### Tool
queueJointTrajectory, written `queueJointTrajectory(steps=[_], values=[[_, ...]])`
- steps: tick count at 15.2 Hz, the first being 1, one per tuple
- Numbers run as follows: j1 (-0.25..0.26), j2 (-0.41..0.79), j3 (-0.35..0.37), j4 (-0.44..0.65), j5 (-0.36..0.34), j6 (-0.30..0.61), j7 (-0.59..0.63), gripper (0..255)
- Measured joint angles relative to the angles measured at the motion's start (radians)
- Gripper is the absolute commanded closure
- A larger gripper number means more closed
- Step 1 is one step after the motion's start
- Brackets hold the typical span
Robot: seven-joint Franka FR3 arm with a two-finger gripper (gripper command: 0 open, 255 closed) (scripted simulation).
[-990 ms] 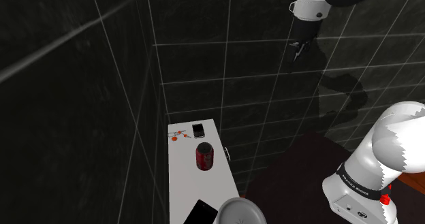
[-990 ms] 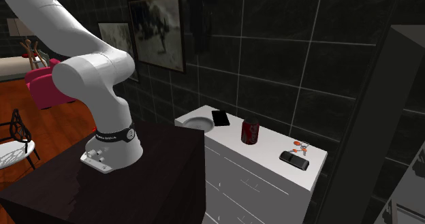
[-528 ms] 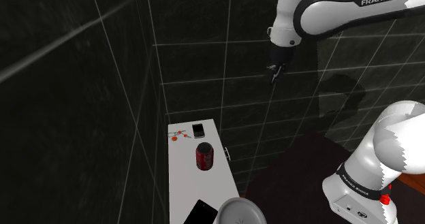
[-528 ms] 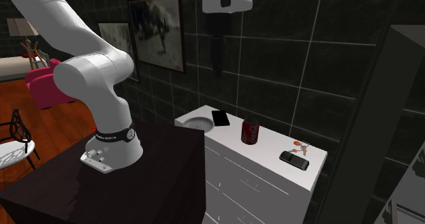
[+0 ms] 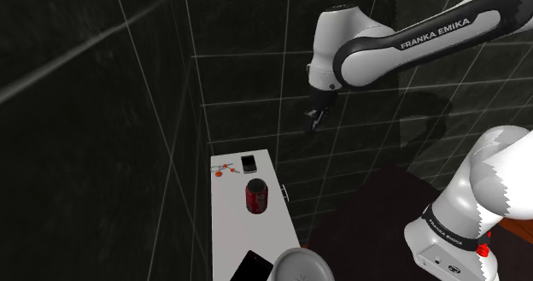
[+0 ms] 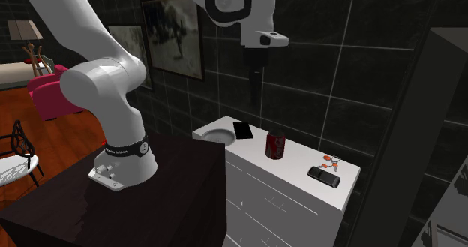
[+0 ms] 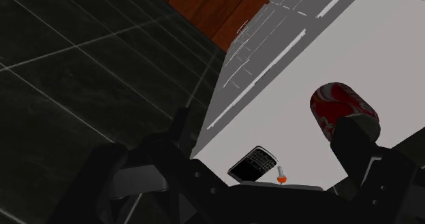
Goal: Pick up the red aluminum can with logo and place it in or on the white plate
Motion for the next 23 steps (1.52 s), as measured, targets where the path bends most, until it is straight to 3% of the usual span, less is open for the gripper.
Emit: queueJointTrajectory(steps=[7, 13, 18, 23], values=[[0.028, 0.228, 0.076, 0.036, -0.014, 0.19, 0.088, 0], [0.054, 0.459, 0.12, 0.121, -0.092, 0.325, 0.192, 0], [0.109, 0.651, 0.123, 0.216, -0.184, 0.411, 0.296, 0], [0.138, 0.747, 0.103, 0.261, -0.232, 0.458, 0.337, 0]])
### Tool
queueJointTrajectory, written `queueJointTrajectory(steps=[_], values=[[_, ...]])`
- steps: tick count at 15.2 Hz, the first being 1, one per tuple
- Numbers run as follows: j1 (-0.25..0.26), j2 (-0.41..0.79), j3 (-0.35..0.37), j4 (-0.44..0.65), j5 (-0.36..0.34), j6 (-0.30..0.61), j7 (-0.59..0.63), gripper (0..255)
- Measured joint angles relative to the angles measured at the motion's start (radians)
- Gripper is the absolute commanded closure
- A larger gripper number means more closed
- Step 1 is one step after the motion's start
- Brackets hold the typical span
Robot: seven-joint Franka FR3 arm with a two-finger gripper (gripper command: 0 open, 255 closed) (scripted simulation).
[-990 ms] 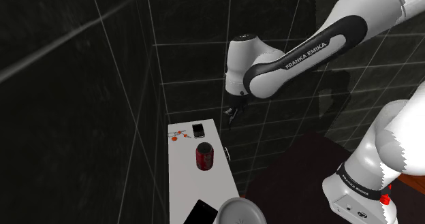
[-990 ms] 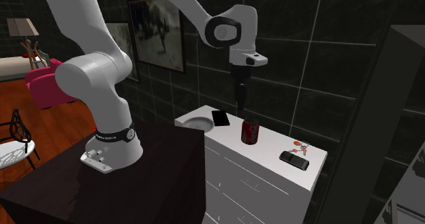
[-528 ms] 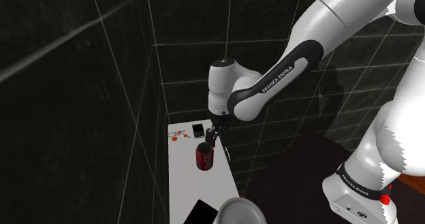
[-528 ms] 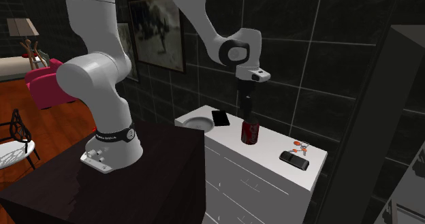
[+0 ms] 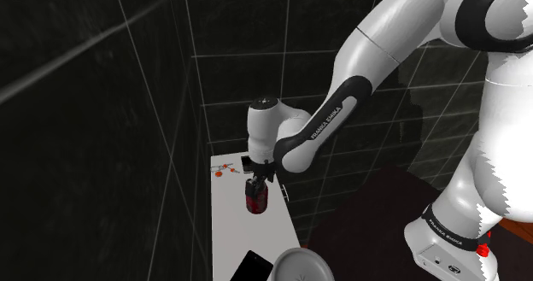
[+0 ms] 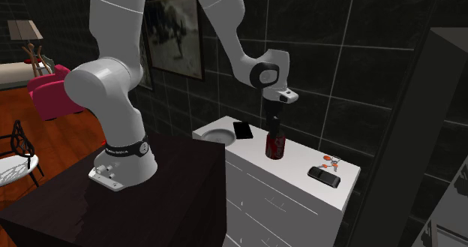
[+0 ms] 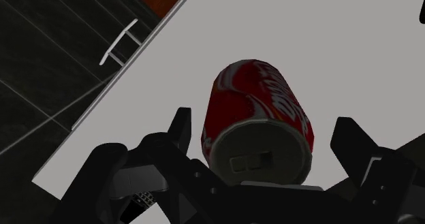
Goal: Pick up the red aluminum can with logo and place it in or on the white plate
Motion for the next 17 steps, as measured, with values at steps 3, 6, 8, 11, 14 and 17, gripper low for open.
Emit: queueJointTrajectory(steps=[3, 6, 8, 11, 14, 17], values=[[0.01, 0.038, -0.015, 0.005, -0.022, 0.031, 0.014, 0], [0.016, 0.056, -0.022, 0.008, -0.032, 0.046, 0.023, 0], [0.017, 0.057, -0.023, 0.008, -0.033, 0.047, 0.024, 0], [0.018, 0.058, -0.023, 0.008, -0.034, 0.048, 0.024, 255], [0.017, 0.057, -0.023, 0.009, -0.034, 0.048, 0.024, 255], [0.017, 0.057, -0.023, 0.009, -0.034, 0.048, 0.024, 255]])
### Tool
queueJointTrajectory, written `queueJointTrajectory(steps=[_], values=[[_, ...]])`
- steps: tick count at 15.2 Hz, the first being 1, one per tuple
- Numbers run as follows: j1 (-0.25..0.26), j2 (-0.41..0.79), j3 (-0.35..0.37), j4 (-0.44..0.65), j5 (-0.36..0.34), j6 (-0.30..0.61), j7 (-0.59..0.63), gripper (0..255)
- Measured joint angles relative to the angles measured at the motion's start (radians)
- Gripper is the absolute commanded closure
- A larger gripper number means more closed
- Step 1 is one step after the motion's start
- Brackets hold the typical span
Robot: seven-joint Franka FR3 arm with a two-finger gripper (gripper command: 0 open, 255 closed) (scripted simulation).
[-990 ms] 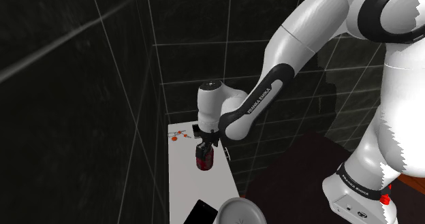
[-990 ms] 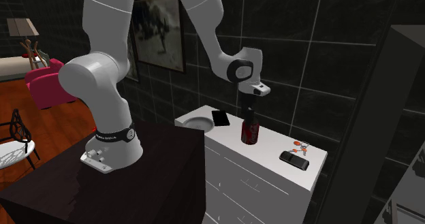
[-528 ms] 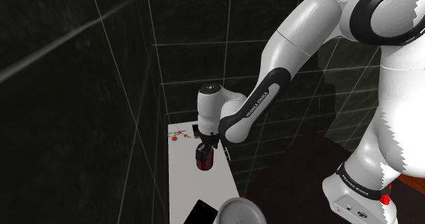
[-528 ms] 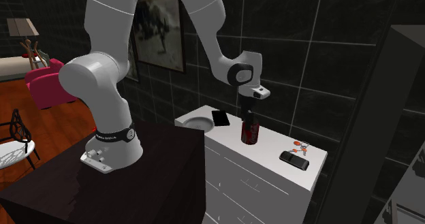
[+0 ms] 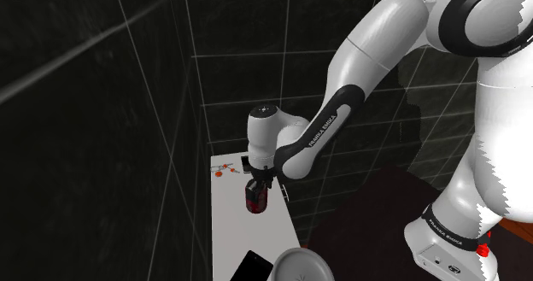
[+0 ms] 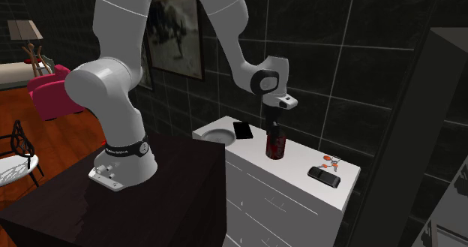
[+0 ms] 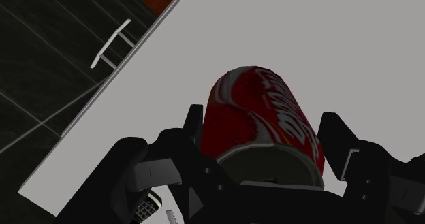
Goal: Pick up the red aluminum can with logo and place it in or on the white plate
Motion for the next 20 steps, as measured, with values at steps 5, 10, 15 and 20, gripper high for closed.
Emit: queueJointTrajectory(steps=[5, 10, 15, 20], values=[[-0.002, -0.005, 0.003, -0.001, 0.004, -0.006, -0.002, 255], [-0.019, -0.063, 0.026, -0.013, 0.037, -0.051, -0.025, 255], [-0.035, -0.122, 0.048, -0.008, 0.075, -0.111, -0.054, 255], [-0.044, -0.179, 0.065, -0.008, 0.109, -0.164, -0.075, 255]])
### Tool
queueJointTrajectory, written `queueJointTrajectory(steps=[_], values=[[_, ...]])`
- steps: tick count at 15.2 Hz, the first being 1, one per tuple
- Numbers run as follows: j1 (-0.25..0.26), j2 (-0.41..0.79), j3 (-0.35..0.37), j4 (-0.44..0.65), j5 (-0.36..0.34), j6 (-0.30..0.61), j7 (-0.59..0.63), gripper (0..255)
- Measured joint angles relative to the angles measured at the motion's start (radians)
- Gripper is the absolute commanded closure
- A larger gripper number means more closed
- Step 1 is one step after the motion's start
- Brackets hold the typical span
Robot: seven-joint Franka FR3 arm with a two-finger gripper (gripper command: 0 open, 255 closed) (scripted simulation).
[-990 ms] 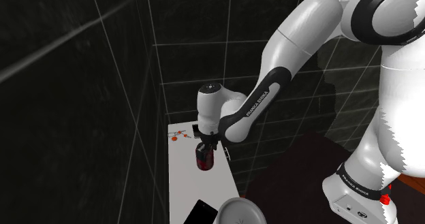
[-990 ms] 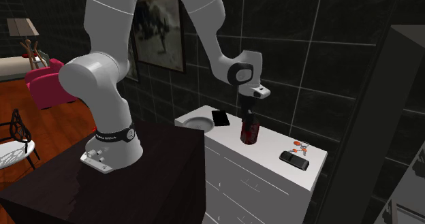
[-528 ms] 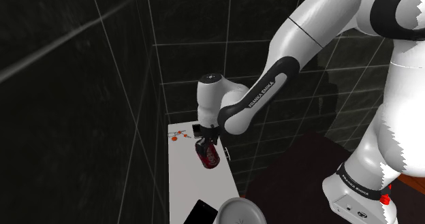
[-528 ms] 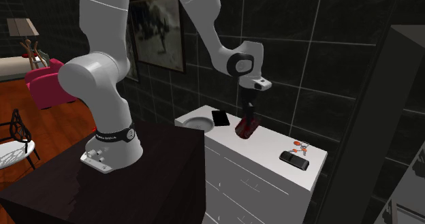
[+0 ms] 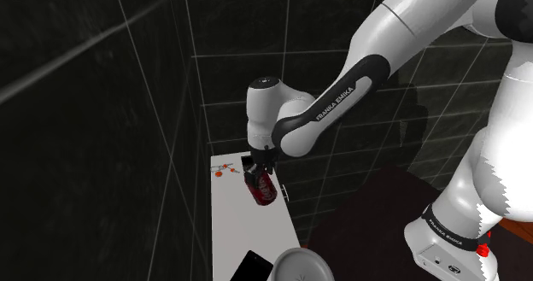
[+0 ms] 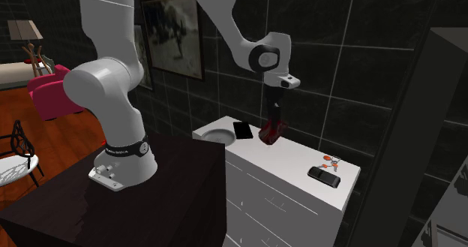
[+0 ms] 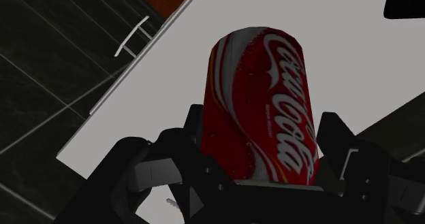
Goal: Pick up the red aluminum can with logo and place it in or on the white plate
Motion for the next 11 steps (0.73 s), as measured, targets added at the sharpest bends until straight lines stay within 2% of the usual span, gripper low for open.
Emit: queueJointTrajectory(steps=[3, 11], values=[[-0.002, -0.037, 0.01, -0.016, 0.02, -0.019, -0.007, 255], [0.062, -0.233, 0.093, -0.234, 0.129, 0.018, 0.06, 255]])
